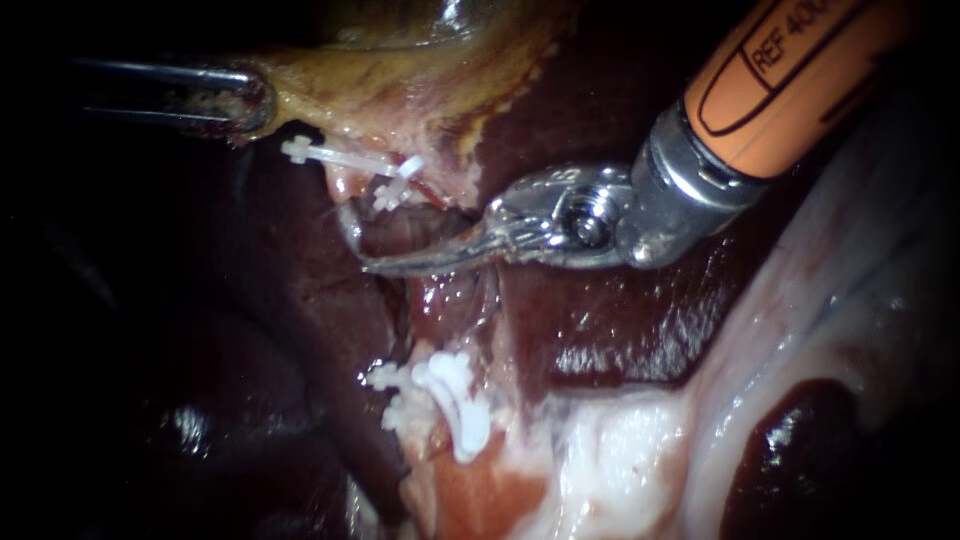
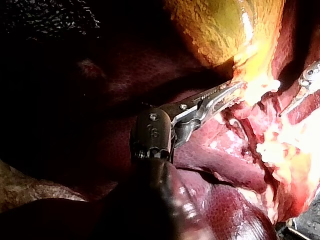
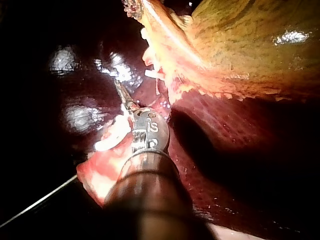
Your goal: Go back from the cut right tube
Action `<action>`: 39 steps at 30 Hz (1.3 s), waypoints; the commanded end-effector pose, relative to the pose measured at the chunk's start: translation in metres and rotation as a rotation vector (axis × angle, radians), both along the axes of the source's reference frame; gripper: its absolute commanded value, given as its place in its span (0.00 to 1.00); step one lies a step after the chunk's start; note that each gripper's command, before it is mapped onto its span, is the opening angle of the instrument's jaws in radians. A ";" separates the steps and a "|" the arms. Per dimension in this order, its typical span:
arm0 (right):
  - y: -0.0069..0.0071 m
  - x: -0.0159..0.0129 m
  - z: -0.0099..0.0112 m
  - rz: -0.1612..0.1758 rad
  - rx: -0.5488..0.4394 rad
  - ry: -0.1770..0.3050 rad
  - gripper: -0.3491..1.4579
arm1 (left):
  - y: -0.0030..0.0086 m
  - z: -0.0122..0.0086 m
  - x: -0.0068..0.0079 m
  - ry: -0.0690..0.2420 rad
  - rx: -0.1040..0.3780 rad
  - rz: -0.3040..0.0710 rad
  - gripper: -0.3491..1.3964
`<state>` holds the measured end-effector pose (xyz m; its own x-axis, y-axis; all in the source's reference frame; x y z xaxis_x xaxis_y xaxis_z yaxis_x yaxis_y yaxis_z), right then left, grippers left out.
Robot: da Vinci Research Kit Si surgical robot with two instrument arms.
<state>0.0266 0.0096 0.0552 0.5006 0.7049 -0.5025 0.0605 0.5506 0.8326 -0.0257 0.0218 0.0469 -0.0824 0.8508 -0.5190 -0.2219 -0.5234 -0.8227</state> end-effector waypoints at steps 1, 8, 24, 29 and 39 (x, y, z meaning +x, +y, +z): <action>0.0000 -0.0001 0.0000 -0.001 0.000 0.000 0.00 | 0.0000 0.0000 0.0000 0.000 0.000 0.000 0.00; -0.0003 0.0001 0.0002 0.011 0.004 0.005 0.83 | 0.0000 0.0000 0.0000 0.000 0.000 0.000 0.00; -0.0034 -0.0045 -0.0007 0.050 -0.460 -0.121 0.98 | 0.0000 0.0001 0.0001 0.000 0.000 0.000 0.00; -0.0041 -0.0086 -0.0017 -0.064 -0.652 -0.263 0.98 | 0.0000 0.0001 0.0001 0.000 0.000 0.000 0.00; -0.0041 -0.0134 -0.0016 -0.069 -0.758 -0.323 0.98 | -0.0002 0.0005 -0.0003 0.001 -0.003 -0.001 0.00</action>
<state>0.0131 0.0055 0.0535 0.7323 0.1967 -0.6520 -0.0658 0.9733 0.2198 -0.0261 0.0215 0.0475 -0.0819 0.8494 -0.5213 -0.2230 -0.5254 -0.8211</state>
